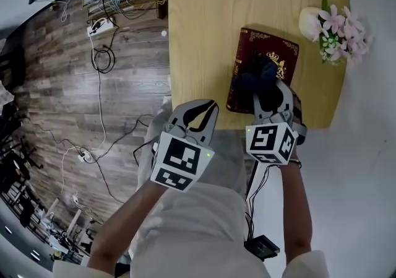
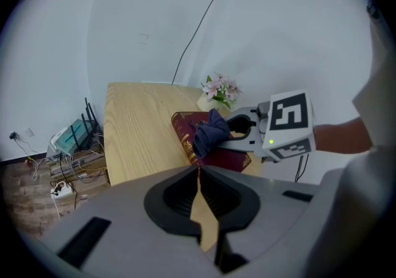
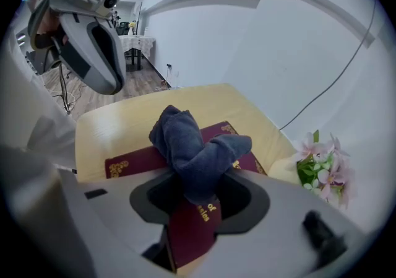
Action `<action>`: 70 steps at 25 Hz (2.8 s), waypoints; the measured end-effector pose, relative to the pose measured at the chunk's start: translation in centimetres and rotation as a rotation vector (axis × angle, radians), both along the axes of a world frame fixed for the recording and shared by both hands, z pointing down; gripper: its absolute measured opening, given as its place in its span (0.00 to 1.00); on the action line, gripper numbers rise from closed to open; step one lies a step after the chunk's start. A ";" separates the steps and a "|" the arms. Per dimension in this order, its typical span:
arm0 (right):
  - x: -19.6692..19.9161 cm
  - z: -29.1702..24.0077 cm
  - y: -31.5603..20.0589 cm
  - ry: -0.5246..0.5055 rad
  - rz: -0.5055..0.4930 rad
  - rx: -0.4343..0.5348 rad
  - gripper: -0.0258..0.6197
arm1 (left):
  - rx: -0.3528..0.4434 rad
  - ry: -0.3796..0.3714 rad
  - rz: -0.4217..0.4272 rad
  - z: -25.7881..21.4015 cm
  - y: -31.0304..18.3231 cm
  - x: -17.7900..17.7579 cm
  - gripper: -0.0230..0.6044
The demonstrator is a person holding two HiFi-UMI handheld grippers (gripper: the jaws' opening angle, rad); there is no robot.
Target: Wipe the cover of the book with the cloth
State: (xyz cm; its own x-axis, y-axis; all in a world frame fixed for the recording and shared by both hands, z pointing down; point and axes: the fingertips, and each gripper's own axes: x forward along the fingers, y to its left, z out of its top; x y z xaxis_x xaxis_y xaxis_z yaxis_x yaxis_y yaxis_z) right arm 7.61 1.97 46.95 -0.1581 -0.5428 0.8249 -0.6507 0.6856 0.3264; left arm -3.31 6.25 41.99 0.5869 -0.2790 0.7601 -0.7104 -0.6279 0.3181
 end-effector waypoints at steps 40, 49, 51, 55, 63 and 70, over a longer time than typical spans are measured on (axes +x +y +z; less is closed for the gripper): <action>1.8 0.2 -0.3 0.000 0.087 0.000 0.28 | -0.008 -0.005 0.039 0.0 0.4 0.4 0.07; 1.1 -0.2 -6.5 0.008 0.097 0.063 0.28 | 0.003 -0.021 0.027 -0.5 0.4 -1.0 0.07; 1.3 -0.3 -7.6 0.008 0.102 0.074 0.28 | 0.005 -0.021 0.026 -0.6 0.4 -1.1 0.07; 1.6 -0.4 -8.9 0.008 0.112 0.090 0.28 | 0.008 -0.023 0.026 -0.7 0.5 -1.2 0.07; 3.2 -0.4 -9.1 0.048 0.128 0.105 0.28 | 0.011 -0.024 0.036 -0.9 0.1 -1.2 0.07; 6.8 -0.2 -7.6 0.061 0.231 0.083 0.28 | 0.009 -0.022 0.062 -0.9 0.2 -0.2 0.07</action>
